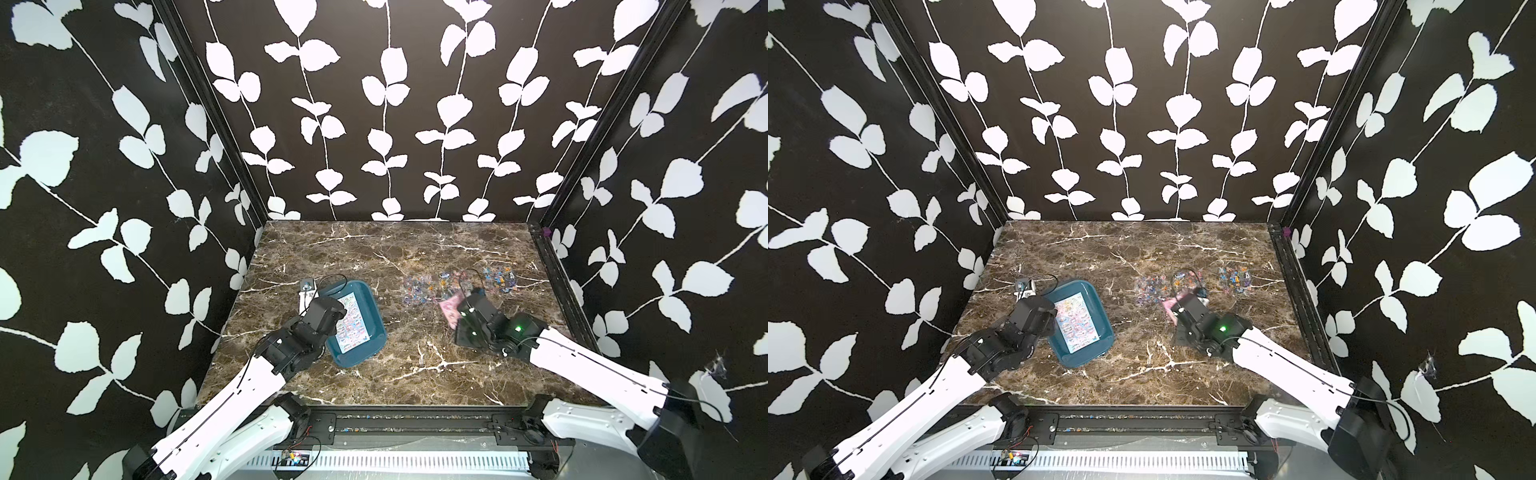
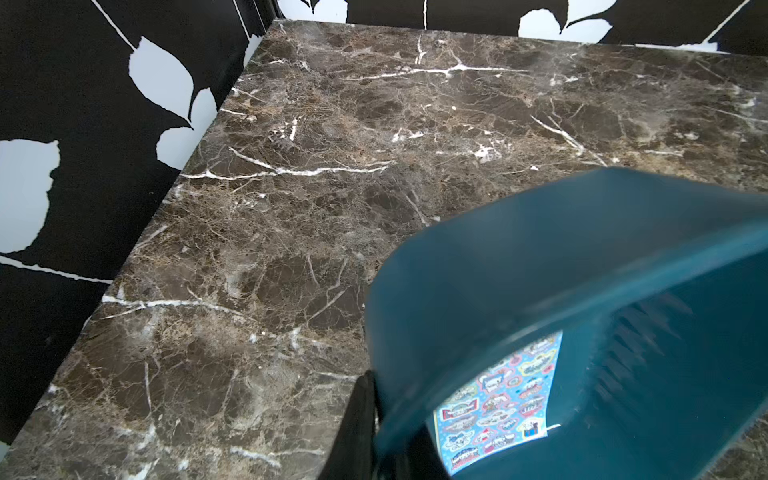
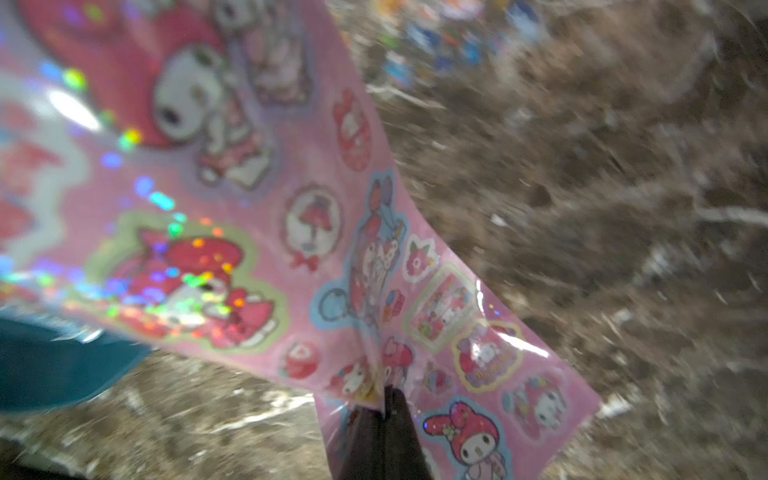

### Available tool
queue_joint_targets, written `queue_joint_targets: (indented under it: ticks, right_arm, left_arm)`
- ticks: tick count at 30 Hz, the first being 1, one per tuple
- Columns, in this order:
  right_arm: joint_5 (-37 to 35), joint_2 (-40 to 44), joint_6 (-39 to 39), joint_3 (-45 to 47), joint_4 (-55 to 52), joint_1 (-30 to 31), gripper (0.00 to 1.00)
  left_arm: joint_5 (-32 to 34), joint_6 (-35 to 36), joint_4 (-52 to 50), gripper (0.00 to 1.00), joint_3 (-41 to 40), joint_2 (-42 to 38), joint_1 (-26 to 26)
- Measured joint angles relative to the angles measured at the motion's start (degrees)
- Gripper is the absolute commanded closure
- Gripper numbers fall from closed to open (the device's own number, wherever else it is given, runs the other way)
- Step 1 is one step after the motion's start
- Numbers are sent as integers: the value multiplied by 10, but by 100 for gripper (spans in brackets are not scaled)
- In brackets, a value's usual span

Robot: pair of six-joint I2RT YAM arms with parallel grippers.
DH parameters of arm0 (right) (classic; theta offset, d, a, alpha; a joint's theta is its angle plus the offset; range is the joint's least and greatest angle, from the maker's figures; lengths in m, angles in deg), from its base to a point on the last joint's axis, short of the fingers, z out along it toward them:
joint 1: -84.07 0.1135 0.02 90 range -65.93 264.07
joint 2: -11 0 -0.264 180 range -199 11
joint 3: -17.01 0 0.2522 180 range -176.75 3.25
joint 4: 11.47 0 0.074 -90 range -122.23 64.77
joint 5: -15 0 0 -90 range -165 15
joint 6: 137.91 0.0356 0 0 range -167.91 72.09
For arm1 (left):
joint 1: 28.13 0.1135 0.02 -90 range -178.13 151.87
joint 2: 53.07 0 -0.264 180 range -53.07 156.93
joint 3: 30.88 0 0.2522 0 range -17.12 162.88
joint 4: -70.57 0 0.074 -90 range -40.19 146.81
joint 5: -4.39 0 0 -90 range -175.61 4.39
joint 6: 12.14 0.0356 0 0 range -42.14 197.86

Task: Take the stickers out of the storage box
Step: Place the sticker at the center of the board, then adjust the sticker at the center of the board.

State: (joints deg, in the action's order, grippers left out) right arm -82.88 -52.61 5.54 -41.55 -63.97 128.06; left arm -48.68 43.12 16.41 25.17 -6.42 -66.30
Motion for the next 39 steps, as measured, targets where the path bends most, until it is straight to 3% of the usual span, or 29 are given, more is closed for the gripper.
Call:
queue_joint_targets:
  ticks: [4, 13, 18, 23, 26, 34, 39]
  right_arm:
    - [33, -29, 19, 56, 11, -40, 84]
    - [78, -166, 33, 50, 69, -47, 79]
    - [73, -160, 29, 40, 72, -51, 69]
    - [63, -94, 1, 35, 59, -58, 59]
    - [42, -69, -12, 27, 38, -78, 58]
    - [53, -78, -56, 71, 38, -217, 60]
    - [85, -115, -84, 87, 46, -227, 62]
  left_arm:
    - [-7, 0, 5, 100, 0, 4, 0]
    - [-21, 0, 12, 100, -1, 3, 0]
    - [-26, 0, 15, 100, -3, 1, 0]
    - [-31, 0, 21, 100, -6, 1, 0]
    - [-35, 1, 26, 100, -8, 1, 0]
    - [-44, 3, 30, 100, -9, 1, 0]
    - [-46, 3, 31, 100, -10, 1, 0]
